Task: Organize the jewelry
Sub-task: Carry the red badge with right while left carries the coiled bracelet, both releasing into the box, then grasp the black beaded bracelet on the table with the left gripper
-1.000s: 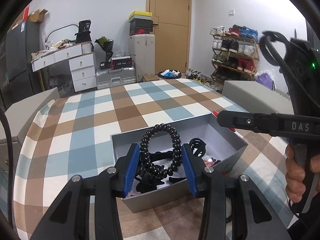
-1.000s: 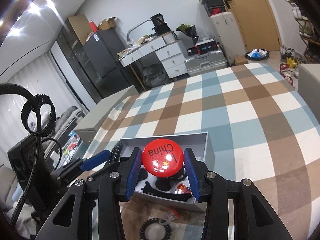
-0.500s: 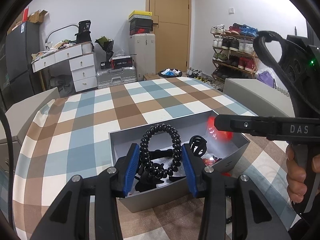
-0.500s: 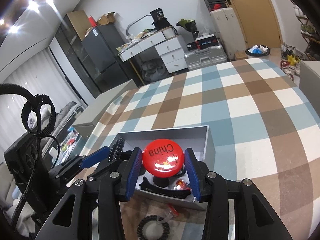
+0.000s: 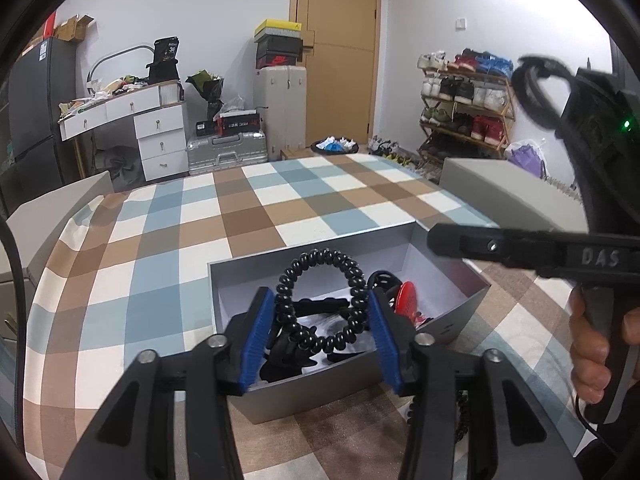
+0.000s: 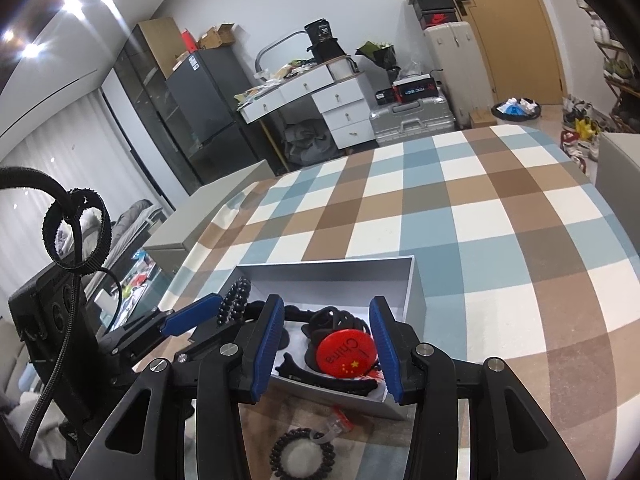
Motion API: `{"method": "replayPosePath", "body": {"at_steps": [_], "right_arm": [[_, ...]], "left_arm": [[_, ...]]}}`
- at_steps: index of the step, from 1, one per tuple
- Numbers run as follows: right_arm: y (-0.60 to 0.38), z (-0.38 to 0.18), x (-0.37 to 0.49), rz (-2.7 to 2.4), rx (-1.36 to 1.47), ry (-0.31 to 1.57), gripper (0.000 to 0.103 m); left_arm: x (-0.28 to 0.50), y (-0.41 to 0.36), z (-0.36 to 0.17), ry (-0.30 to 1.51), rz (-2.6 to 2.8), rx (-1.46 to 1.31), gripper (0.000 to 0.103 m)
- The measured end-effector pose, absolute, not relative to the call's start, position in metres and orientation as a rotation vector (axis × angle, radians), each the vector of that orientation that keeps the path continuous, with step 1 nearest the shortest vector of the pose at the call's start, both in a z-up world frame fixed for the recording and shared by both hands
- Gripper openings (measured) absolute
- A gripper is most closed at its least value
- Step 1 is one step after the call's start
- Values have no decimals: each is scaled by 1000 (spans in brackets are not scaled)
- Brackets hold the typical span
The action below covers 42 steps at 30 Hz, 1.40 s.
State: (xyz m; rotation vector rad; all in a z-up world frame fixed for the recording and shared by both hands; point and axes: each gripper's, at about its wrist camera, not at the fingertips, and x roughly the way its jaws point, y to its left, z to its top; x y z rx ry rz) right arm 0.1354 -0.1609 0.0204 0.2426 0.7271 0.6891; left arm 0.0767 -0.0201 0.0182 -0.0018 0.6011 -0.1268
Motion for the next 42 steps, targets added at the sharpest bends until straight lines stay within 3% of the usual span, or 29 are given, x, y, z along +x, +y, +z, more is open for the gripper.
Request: {"method": "replayPosePath", "body": {"at_steps": [2,7,8,12,14,17,22,42], "right_arm": [[-163,22,135,685,243,722,47],[-171,24,135,676,254,715,53],[-173,25,134,673,257,716,56],[-180,26,132,668,257,729,74],[-184,28,129,655,253,729,83],[-188,30,126,642,237,749,95],[-188,28,122,622,170,813,101],[-186,10,112,640,-35,940,102]], "left_arm": [[79,-19,17,621,-107,3,50],[75,-12,19,625,-133,-50,74],[74,-12,20,626,-128,-51,82],[67,-10,28,610,-103,-60,91],[63,-8,29,612,-103,-80,102],[58,-6,29,623,-119,-103,102],[50,-13,24,667,-106,-67,102],[44,-57,-7,870,-306,63,102]]}}
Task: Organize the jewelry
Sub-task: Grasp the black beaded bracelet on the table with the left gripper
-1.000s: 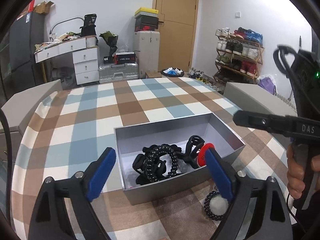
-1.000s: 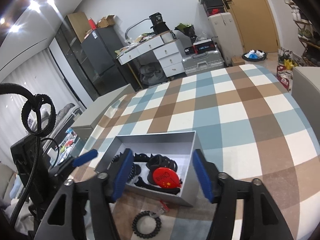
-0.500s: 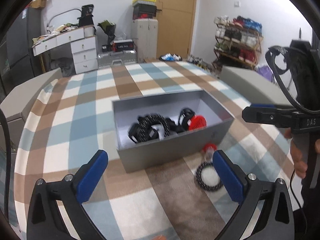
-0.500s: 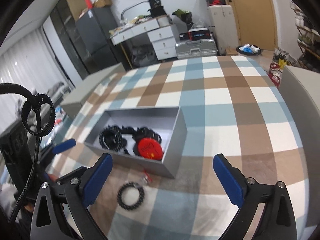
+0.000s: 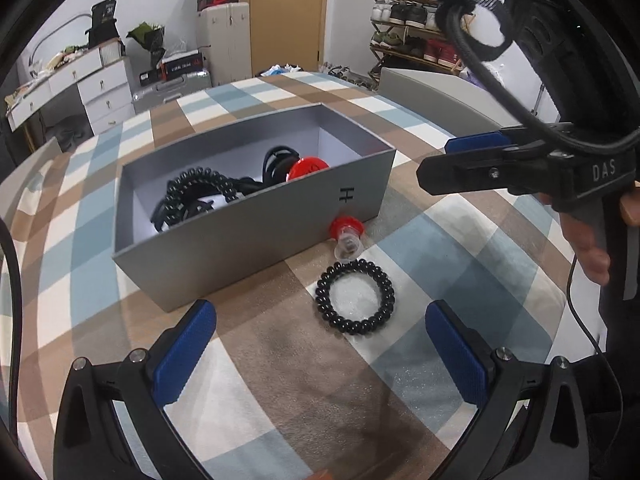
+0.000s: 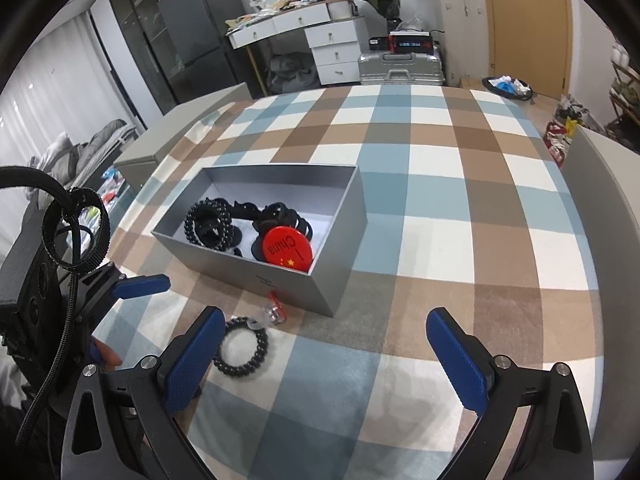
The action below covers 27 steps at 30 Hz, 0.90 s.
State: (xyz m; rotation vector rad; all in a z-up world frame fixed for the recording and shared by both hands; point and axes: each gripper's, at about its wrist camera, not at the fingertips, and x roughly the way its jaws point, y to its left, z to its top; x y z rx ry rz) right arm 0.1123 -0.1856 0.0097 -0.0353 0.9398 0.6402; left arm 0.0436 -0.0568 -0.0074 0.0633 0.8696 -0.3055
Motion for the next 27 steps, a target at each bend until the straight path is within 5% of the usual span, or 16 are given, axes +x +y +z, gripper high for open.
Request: {"method": "replayPosePath", "body": {"at_steps": [10,14,25,27], "right_arm": [[-189,10,111,648,-52,940,102],[-189,12,111,649,-43,934,102],[-182,12,109,661,-50,923,102],[-183,13,109,658,-42,913,102]], "left_arm": [[47,-65,-19,904,-307,11,101],[46,-73,-22,925,-328,22,77],[39,-80,-19,886,-324,74,53],[38,-80,-19,880,-332,79,36]]}}
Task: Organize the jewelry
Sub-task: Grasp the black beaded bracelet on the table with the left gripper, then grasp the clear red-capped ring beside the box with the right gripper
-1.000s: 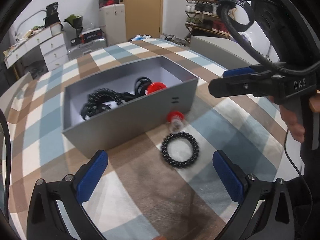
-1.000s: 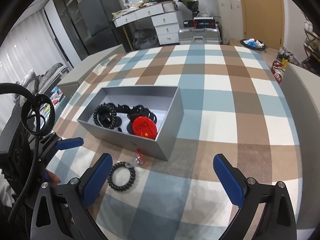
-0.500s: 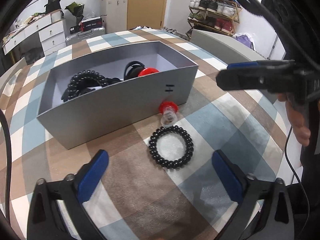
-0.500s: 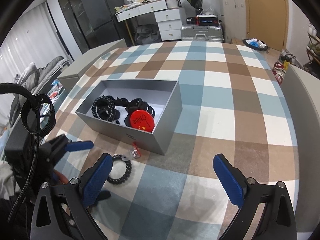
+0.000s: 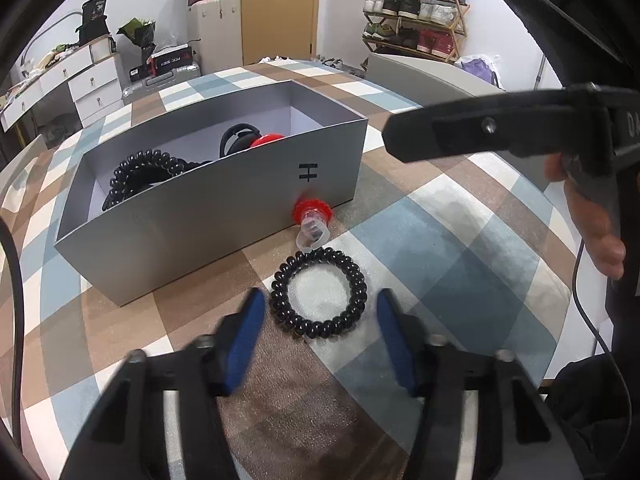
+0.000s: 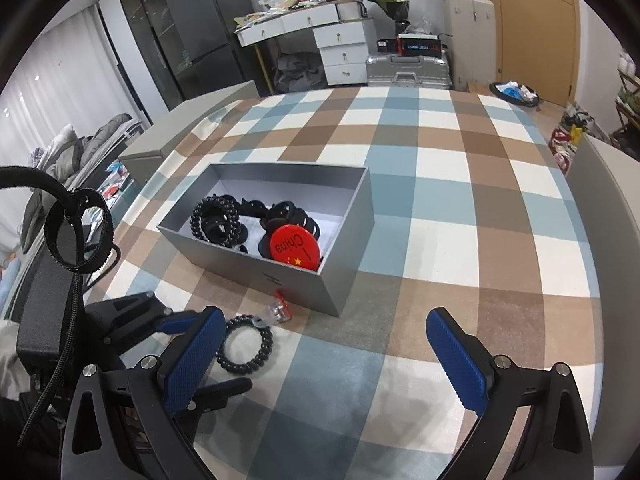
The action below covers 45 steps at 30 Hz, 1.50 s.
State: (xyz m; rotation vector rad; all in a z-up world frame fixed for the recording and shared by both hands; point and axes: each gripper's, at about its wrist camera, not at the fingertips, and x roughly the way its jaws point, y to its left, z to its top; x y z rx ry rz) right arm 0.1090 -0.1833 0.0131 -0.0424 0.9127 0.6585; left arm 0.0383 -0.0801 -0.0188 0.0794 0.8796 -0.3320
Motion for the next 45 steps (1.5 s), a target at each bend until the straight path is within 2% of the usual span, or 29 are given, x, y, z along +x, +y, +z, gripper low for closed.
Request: {"method": "replayPosePath", "body": {"at_steps": [6,16,24,30,45], "right_arm": [[-188,15,111,652,-21,906,102],[-177,9,105,724,-63,938,99],[-153,-8,94,856,-133,977,68],[-139,-22,97,859,-130,1001,54],[-119,-31,97,786,-198,973,42]], "left_arm": [[39,-78,-18,886,-369,79,29],[29,-63,-15,867,-338,70,28],[34,-40,-11,847,-275,18,28],[40,-34,-11,843,-258,4,28],[39,-29,-15,850,-256,6,28]]}}
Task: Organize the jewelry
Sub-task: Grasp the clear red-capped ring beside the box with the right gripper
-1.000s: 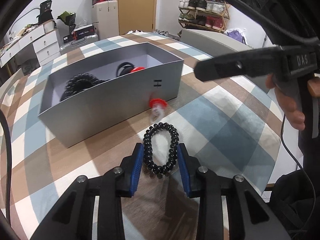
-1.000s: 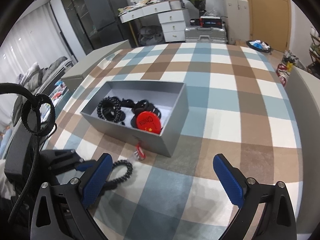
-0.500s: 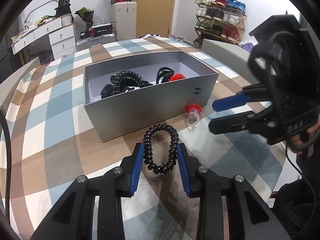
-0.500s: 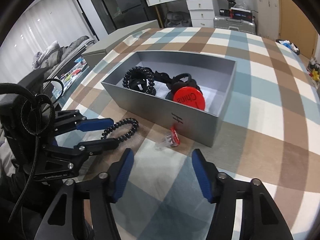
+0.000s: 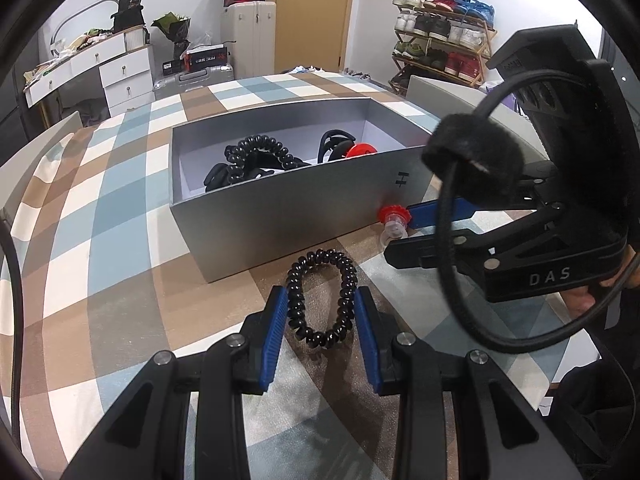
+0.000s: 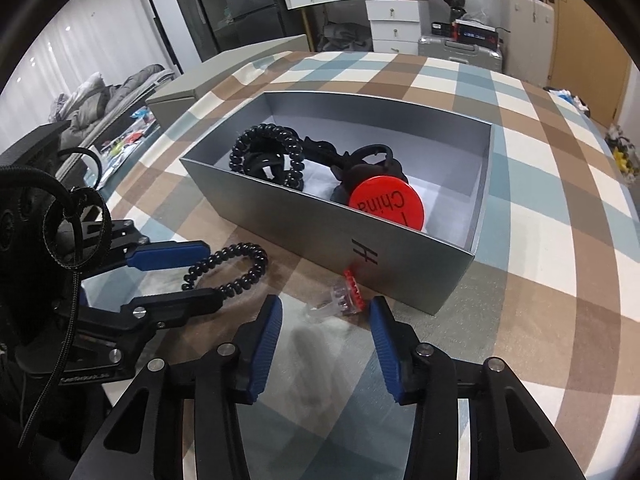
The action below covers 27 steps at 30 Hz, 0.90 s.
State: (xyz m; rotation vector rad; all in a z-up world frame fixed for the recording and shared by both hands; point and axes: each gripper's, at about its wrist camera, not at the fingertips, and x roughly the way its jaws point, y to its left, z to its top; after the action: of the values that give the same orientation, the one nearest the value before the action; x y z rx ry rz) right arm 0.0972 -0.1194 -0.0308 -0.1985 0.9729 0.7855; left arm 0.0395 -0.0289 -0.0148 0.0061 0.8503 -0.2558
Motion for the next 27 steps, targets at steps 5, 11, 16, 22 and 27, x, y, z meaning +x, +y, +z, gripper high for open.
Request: {"method": "replayPosePath", "body": {"at_steps": [5,11,16,22,27], "right_arm": [[-116,-32,97,777,-215,963,36],[-114,-32,96,764,-238,940,29],[-114,-26,92,786,-244,914,29],[-117,-19,90,808,-239,899,29],[-123,-5,86,831,-214,866,29]], "left_arm": [[38,-28,-15,851,-256,1,28],[37,-31,-13,847,-260,4,28],[37,-29,-12,843,-260,0,28],[36,-29,-11,841,-264,-4,28],[32,-29,-3,816,-276,-11,28]]}}
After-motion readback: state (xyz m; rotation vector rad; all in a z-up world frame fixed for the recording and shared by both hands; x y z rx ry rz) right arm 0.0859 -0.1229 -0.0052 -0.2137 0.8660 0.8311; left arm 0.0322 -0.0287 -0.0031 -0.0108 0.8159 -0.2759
